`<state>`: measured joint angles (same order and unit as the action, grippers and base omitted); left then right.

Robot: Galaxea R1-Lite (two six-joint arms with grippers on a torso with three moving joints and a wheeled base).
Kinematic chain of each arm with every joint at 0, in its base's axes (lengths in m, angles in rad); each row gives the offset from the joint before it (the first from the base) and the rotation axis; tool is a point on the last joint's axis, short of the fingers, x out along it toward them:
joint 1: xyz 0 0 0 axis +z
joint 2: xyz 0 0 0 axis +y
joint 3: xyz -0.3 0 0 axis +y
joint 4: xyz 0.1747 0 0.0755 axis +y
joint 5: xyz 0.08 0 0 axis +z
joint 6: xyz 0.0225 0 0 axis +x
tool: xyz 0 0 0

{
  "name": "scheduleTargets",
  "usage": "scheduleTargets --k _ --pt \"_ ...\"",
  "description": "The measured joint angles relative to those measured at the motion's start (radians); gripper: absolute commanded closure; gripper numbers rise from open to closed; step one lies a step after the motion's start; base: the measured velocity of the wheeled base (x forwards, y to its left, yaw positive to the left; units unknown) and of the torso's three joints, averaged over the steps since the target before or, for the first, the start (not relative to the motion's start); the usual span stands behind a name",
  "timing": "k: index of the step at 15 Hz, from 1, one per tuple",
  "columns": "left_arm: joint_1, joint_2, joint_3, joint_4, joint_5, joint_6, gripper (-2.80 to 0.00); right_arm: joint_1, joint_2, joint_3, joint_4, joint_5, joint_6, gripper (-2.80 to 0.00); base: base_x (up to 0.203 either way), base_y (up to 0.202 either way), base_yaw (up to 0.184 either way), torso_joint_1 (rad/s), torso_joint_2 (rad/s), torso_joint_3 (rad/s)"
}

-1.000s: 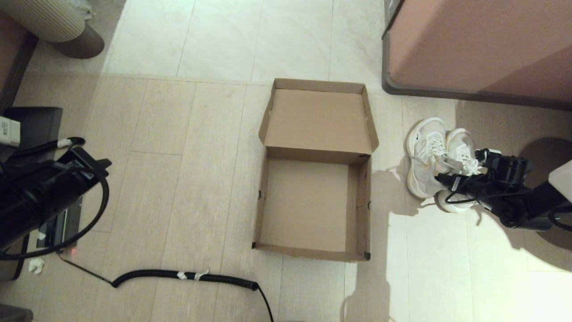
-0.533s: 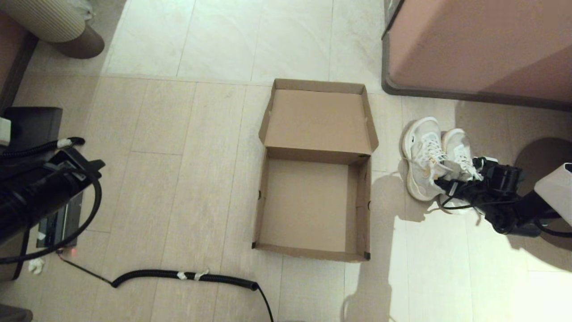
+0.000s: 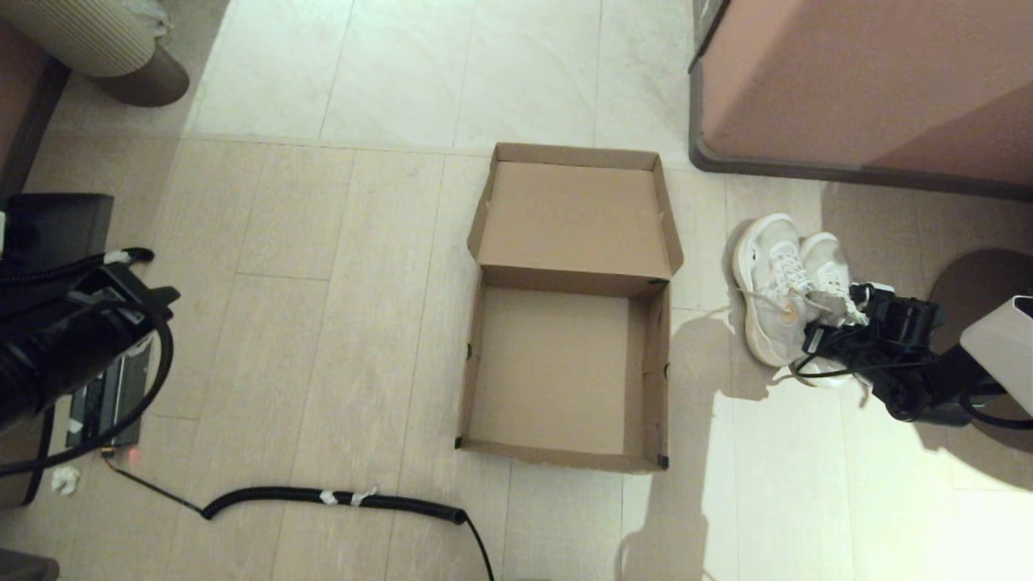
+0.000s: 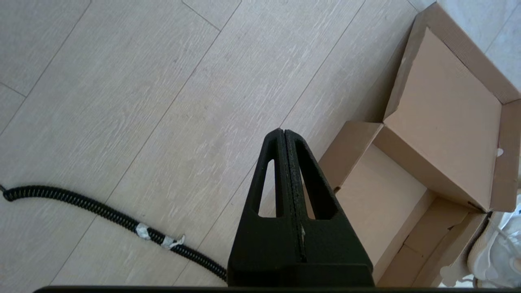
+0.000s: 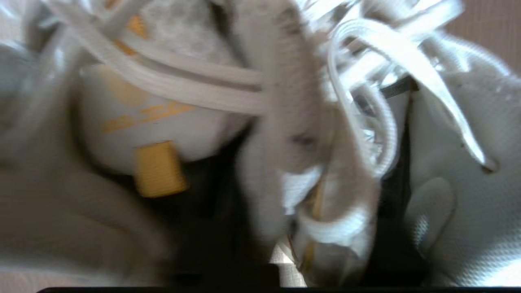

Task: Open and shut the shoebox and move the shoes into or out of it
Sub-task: Put the shoes into the shoe box

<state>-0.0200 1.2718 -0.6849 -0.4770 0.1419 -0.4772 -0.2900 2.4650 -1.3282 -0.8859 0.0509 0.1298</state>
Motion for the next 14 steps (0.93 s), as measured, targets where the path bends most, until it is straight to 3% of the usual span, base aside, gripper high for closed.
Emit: scheduleTargets --k 3,7,14 --pt "0.000 -0.027 0.000 0.053 -0.006 -0.001 0.00 -0.001 -0.064 0.080 0.065 0.022 0.001 0.00 0.000 0.000 0.000 0.000 0.00 0.000" --pt "0.000 -0.073 0.031 0.122 -0.010 -0.008 0.00 -0.006 -0.213 0.218 0.203 0.116 0.010 0.00 0.000 0.000 0.000 0.000 0.00 0.000" --pt "0.000 -0.161 0.126 0.129 -0.011 -0.045 0.00 -0.014 -0.552 0.486 0.327 0.218 0.061 0.00 0.000 0.000 0.000 0.000 0.00 0.000"
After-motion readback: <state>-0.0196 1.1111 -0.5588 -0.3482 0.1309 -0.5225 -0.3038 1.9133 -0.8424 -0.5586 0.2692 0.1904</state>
